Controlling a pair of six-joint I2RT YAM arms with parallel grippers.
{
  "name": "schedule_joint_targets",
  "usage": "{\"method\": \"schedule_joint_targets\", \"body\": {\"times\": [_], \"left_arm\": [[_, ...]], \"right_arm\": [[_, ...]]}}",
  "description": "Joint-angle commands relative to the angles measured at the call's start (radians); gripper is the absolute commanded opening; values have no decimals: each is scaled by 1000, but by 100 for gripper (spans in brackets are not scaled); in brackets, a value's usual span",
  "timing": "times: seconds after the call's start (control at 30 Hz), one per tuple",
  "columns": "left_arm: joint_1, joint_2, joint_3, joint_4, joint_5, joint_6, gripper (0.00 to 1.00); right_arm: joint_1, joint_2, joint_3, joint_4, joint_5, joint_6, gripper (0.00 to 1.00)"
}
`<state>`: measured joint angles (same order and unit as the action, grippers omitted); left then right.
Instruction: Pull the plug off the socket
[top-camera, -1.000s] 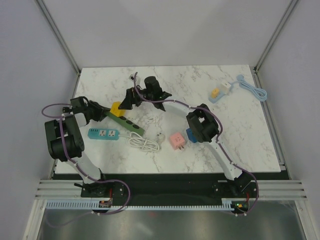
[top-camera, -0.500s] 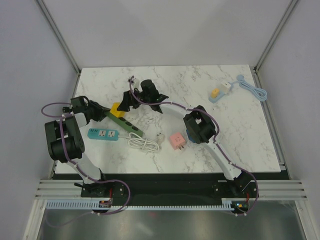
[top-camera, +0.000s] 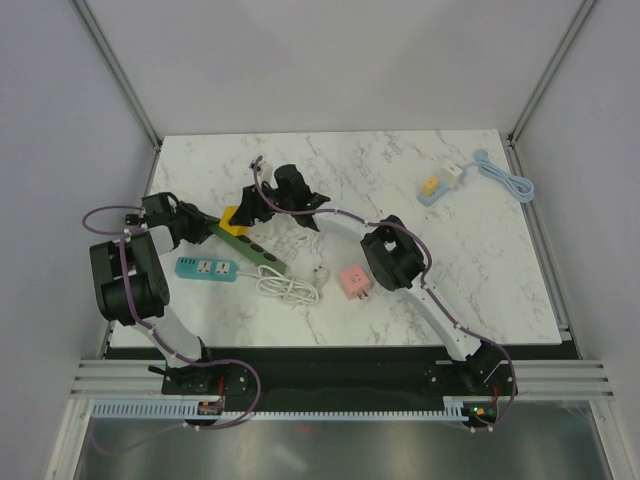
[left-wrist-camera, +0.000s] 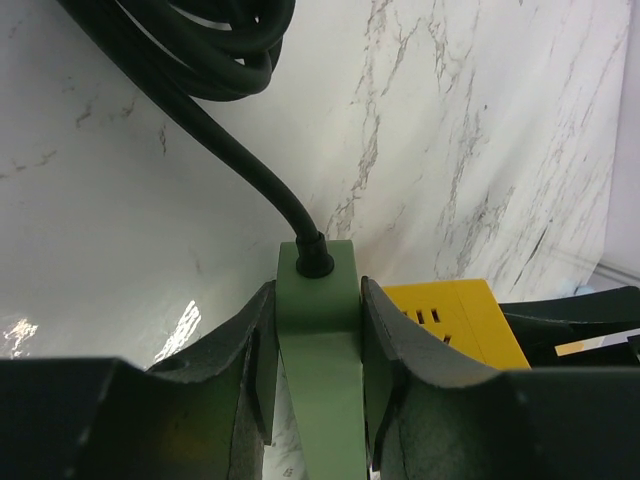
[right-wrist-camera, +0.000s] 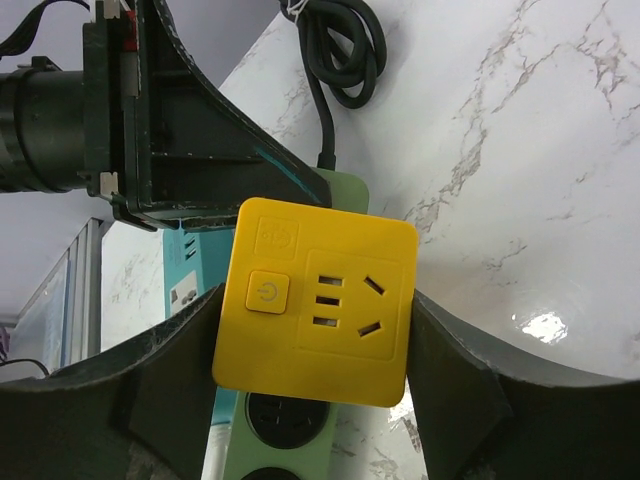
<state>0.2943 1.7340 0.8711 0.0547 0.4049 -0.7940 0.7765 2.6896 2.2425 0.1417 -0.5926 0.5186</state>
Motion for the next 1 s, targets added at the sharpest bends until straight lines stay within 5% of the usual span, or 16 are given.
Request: {"method": "schedule_joint_targets", "body": {"times": [0.0,0.1,0.3,0.57,0.97], "left_arm": [[-60,-59,12,28,129,75,2],[-66,-57,16,28,130,72,2],[-79,-53,23,11,124,94,2],[-109,-63,32,-27,110,113,2],[-109,-31,74,-49,112,142,2]], "right_arm": [[23,39,43,53,-4,24,51],[18,24,37,59,60,23,0],[7,-71,-135,217,253,147,0],[-32,-50,-204,423,271,340,0],[-144,-94,-224,421,280,354,0]]}}
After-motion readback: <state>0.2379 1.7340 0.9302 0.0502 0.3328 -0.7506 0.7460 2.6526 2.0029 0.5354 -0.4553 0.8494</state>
